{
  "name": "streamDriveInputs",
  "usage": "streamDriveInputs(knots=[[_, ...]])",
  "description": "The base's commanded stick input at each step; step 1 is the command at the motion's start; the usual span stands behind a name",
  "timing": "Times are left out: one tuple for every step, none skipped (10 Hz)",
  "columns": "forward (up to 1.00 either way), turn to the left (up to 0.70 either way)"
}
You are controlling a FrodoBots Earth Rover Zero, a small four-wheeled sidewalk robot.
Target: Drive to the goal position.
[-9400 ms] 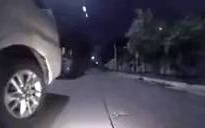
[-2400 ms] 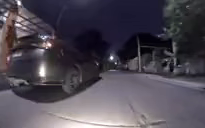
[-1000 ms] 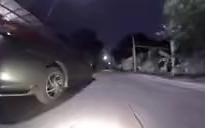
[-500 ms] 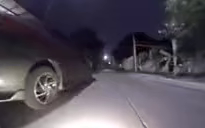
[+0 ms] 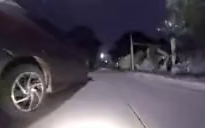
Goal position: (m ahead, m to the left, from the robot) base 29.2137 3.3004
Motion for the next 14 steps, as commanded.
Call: streamDriveInputs(knots=[[0.50,0.00],[0.50,0.00],[0.50,0.00],[0.50,0.00],[0.50,0.00],[0.50,-0.03],[0.50,-0.45],[0.50,-0.50],[0.50,-0.50],[0.50,-0.37],[0.50,-0.01],[0.50,0.00],[0.50,0.00],[0.50,0.00]])
